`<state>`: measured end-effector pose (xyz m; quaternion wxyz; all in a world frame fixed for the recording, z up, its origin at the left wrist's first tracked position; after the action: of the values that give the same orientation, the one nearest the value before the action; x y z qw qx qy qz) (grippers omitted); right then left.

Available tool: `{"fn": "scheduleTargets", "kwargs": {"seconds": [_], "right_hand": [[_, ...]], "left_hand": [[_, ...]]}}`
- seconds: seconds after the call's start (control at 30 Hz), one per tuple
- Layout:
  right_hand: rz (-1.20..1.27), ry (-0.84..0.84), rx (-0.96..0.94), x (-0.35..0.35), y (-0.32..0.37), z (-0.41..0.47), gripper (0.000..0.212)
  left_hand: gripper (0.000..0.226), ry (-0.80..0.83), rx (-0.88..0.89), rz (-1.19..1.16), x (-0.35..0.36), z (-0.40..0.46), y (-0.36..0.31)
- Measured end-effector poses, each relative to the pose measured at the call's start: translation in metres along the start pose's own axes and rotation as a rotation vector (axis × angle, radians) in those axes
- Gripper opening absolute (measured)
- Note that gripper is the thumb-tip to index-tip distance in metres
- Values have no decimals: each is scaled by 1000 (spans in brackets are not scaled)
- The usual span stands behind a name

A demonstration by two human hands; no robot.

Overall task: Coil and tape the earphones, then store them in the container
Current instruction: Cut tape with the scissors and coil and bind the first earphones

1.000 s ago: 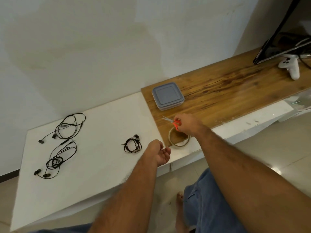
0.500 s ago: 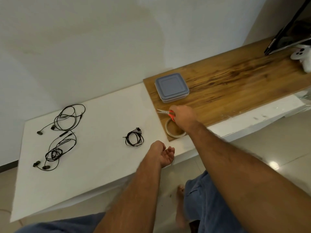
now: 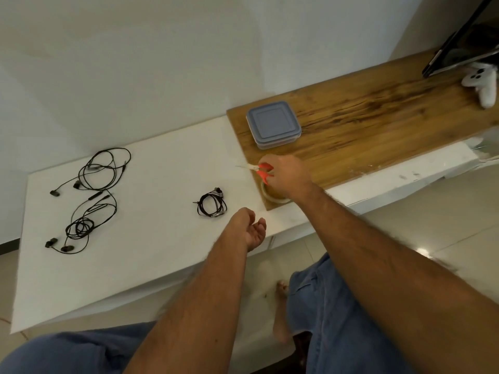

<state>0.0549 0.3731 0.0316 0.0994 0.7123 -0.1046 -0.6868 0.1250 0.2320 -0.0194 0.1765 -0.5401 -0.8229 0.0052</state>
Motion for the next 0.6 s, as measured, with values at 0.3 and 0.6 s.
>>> {"fn": "scheduleTargets", "kwargs": {"seconds": [0.3, 0.6], "right_hand": [[295, 157, 92, 19, 1, -19, 20], [347, 131, 142, 20, 0, -20, 21]], "left_hand": [[27, -58, 422, 183, 0, -6, -7], [20, -41, 510, 295, -5, -1, -4]]}}
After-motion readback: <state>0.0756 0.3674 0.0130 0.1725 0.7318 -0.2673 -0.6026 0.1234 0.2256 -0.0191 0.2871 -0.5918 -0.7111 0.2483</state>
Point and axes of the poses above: each hand's wrist, its own z-axis towards the middle knuckle, its own x-axis out of the palm, y = z × x, the point moved 3 cm from there along z, towards the middle knuckle, and after that the axes turned 8 degrees about -z, right-handed, at the moved point
